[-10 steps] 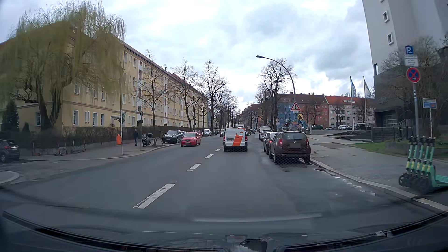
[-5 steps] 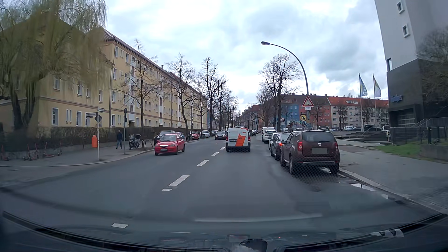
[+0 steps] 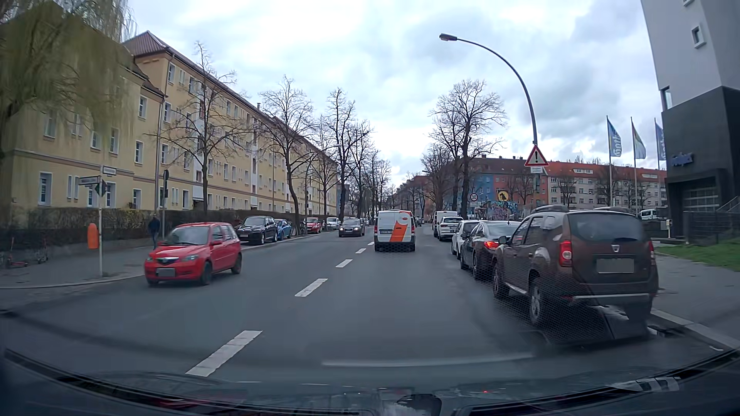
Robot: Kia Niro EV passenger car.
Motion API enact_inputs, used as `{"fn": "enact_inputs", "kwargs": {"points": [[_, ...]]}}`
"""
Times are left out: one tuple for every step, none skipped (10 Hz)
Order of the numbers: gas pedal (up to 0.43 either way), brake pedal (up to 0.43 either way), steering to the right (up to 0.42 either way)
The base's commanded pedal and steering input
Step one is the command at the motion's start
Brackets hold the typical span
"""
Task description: Follow the waypoints while adhering to traffic rules and regulations
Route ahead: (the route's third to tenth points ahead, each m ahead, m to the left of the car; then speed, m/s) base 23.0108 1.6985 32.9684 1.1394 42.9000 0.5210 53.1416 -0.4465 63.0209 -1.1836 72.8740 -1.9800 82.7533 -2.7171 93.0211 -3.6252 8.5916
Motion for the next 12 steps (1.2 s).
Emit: {"fn": "enact_inputs", "kwargs": {"points": [[0.079, 0.012, 0.018], [0.087, 0.012, 0.018], [0.087, 0.012, 0.017], [0.087, 0.012, 0.015], [0.087, 0.012, 0.014], [0.079, 0.012, 0.015], [0.067, 0.012, 0.015], [0.067, 0.012, 0.016], [0.067, 0.012, 0.017], [0.067, 0.012, 0.018], [0.067, 0.012, 0.018], [0.067, 0.012, 0.017]]}}
